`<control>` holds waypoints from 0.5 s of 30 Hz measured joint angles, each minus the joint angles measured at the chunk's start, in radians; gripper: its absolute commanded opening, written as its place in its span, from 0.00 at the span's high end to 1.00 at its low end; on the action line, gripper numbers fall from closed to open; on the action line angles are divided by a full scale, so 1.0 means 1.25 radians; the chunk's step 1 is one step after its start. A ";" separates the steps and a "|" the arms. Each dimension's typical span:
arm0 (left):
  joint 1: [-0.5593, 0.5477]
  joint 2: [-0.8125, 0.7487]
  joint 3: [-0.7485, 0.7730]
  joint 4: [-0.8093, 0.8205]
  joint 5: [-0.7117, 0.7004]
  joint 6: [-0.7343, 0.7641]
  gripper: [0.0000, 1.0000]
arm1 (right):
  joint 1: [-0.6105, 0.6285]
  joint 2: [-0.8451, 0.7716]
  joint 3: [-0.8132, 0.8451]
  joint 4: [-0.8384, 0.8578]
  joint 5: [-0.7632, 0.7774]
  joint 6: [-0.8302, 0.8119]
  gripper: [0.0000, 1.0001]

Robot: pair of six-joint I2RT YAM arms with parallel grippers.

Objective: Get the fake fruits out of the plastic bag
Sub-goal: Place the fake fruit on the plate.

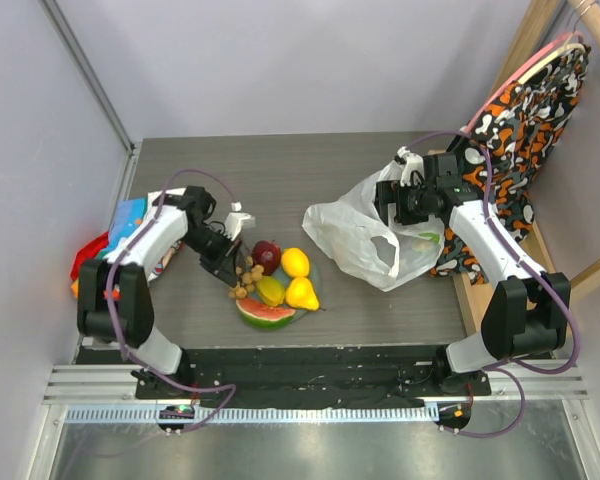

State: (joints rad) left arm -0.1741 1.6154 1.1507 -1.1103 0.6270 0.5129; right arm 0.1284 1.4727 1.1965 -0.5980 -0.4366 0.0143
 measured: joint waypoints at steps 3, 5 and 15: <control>0.001 -0.103 0.006 -0.039 0.002 0.012 1.00 | 0.000 0.000 0.000 0.000 0.000 0.000 0.05; 0.000 -0.161 0.032 -0.074 0.015 0.022 1.00 | 0.000 0.000 0.000 0.000 0.000 0.000 0.05; -0.124 -0.128 0.109 -0.129 0.057 0.025 1.00 | 0.000 0.000 -0.001 0.002 -0.001 0.000 0.05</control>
State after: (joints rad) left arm -0.3290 1.4548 1.2865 -1.2716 0.6979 0.5446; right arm 0.1284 1.4727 1.1950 -0.5949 -0.4377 0.0143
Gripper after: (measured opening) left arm 0.063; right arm 0.952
